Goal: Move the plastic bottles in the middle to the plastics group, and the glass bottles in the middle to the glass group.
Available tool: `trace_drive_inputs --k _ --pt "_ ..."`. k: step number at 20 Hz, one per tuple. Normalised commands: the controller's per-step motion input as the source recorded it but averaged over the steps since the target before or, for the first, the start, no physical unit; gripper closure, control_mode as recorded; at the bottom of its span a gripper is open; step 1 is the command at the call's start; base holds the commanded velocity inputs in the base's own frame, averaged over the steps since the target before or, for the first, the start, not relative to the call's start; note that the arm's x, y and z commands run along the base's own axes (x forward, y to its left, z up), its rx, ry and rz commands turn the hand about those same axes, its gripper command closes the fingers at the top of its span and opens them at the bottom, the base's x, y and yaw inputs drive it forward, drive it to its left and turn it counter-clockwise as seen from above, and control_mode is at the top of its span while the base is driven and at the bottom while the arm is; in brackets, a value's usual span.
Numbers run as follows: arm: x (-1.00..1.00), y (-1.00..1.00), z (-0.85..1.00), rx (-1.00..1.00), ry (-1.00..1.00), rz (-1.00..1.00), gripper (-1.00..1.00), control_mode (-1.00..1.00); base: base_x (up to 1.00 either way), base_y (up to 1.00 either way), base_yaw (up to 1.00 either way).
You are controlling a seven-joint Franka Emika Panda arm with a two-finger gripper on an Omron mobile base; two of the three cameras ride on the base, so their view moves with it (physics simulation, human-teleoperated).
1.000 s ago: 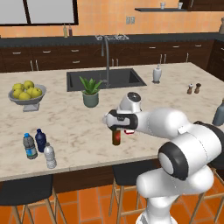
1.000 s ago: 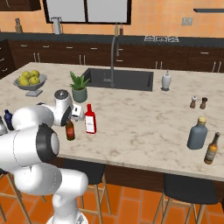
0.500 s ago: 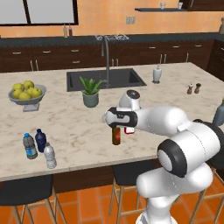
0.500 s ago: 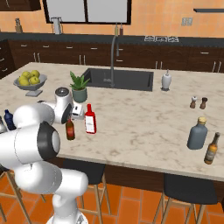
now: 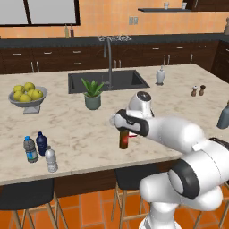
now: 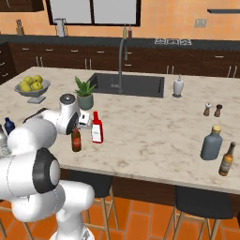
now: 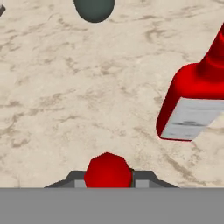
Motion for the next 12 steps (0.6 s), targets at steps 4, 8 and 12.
trace_drive_inputs --k 4,8,12 --pt "-0.37 -0.79 0.27 0.01 0.0 -0.01 1.0 -1.0 0.0 0.0 0.0" --pt "-0.04 -0.96 0.16 0.0 0.0 -0.09 1.0 -1.0 0.0 0.0 0.0" --pt "0.0 -0.91 0.11 0.0 0.0 -0.16 1.0 -1.0 0.0 0.0 0.0"
